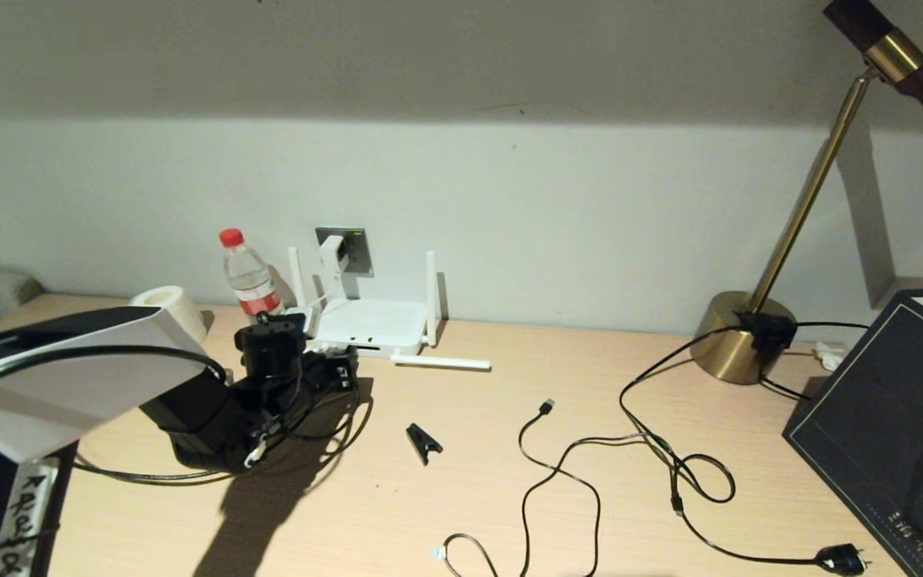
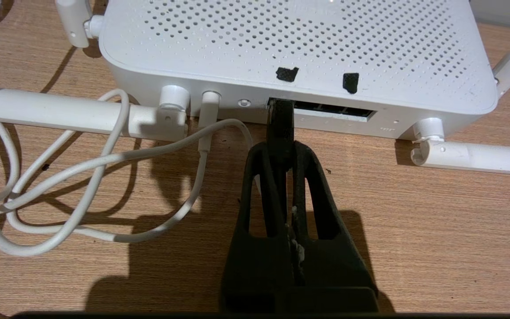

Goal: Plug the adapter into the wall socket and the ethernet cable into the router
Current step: Plug cable into router interface

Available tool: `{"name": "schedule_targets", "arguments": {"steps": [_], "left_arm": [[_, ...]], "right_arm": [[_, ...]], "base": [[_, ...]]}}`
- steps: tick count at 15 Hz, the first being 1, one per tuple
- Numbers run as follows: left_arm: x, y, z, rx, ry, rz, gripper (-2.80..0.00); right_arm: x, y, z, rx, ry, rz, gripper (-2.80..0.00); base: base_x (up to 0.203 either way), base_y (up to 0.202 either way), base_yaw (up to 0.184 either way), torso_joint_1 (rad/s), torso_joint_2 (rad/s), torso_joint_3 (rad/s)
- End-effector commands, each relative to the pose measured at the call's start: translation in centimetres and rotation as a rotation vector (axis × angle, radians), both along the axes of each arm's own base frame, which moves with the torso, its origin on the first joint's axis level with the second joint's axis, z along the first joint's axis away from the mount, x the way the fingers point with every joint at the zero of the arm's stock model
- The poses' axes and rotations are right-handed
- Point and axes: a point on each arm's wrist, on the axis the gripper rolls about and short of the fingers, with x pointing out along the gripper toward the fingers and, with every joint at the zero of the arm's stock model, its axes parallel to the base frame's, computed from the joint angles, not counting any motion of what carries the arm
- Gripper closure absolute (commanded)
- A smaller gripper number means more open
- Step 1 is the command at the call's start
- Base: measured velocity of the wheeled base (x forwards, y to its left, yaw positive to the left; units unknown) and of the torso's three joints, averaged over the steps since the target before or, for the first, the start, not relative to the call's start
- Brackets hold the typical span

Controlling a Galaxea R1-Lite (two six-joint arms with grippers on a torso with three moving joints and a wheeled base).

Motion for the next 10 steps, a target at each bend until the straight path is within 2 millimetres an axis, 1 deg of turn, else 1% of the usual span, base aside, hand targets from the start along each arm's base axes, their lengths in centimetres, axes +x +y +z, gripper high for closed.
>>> {"name": "schedule_targets", "arguments": {"steps": [1,7,10], "left_arm": [[0.13,-0.10,0.07,-0.002,-0.011,-0.002,0.00],[0.20,-0.46,0.15,-0.004,-0.014,-0.016,0.00],[0.24,-0.60,-0.18,-0.003,-0.008,-0.019,0.00]], "right_arm": [[0.13,0.00,-0.41,-0.001,0.016,0.001,0.00],[0.13,0.00,-0.41,-0.001,0.016,0.001,0.00],[0.14,0.00,-0.45,-0.001,0.017,0.001,0.00]], "base": [[0.000,0.000,0.000,0.000,0.00,0.000],[0.000,0.000,0.000,0.000,0.00,0.000],[0.000,0.000,0.000,0.000,0.00,0.000]]}}
